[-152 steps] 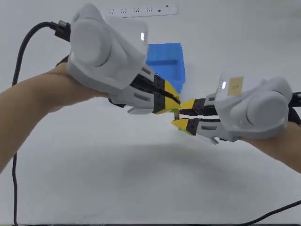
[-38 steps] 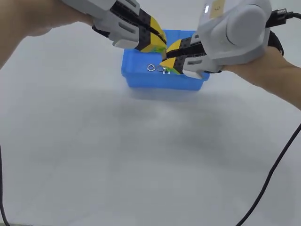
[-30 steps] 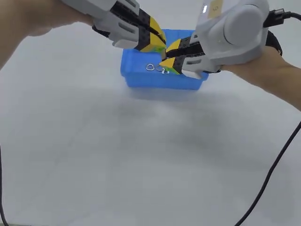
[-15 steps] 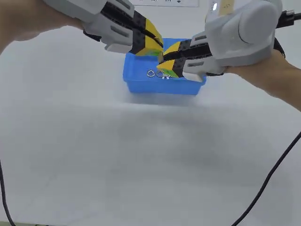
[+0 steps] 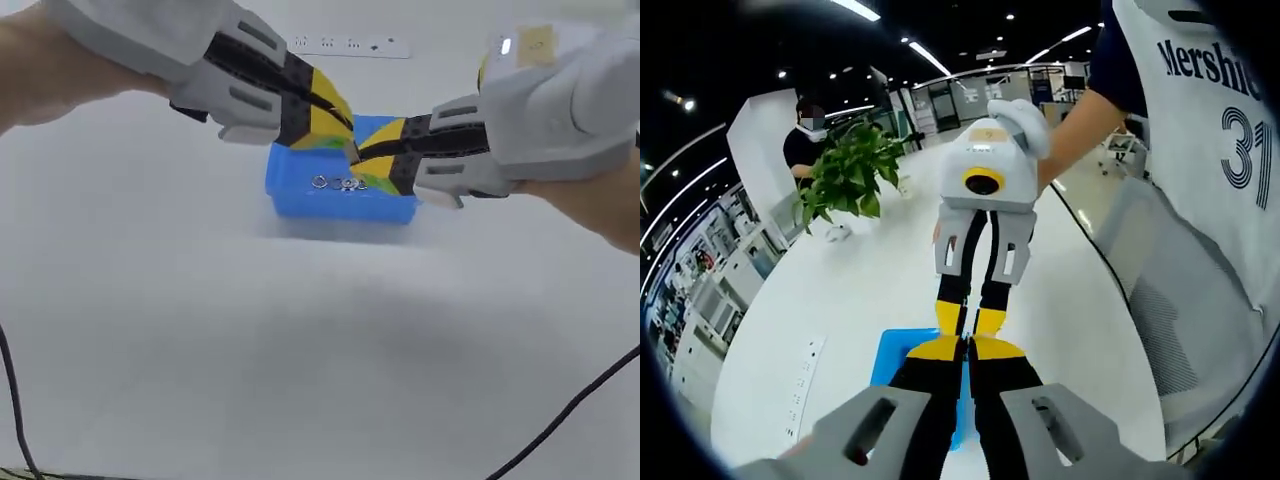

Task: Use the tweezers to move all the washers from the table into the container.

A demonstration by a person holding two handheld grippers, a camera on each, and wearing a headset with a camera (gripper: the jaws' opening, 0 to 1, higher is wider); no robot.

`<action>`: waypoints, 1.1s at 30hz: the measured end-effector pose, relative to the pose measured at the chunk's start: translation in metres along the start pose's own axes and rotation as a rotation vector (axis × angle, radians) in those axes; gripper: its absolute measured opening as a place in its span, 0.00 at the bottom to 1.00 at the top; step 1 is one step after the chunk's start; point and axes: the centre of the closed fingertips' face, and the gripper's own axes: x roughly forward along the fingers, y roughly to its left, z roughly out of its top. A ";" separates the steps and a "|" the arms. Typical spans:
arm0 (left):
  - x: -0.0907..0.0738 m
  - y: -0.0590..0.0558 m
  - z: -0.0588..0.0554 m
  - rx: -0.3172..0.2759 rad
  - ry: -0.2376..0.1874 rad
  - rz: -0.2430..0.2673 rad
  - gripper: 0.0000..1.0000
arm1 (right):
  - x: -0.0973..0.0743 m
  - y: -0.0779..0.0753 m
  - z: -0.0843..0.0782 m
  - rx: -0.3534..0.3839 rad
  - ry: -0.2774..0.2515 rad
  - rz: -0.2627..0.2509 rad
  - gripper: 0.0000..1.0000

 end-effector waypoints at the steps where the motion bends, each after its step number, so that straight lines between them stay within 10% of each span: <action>1: -0.001 -0.003 0.001 0.001 -0.002 -0.001 0.06 | -0.002 0.004 0.001 -0.006 0.002 0.002 0.08; 17: 0.033 -0.063 -0.038 -0.159 -0.045 -0.057 0.06 | -0.001 0.070 -0.051 -0.018 0.200 0.108 0.08; 33: 0.063 -0.062 -0.108 -0.282 0.041 -0.098 0.06 | 0.034 0.062 -0.102 -0.034 0.339 0.168 0.08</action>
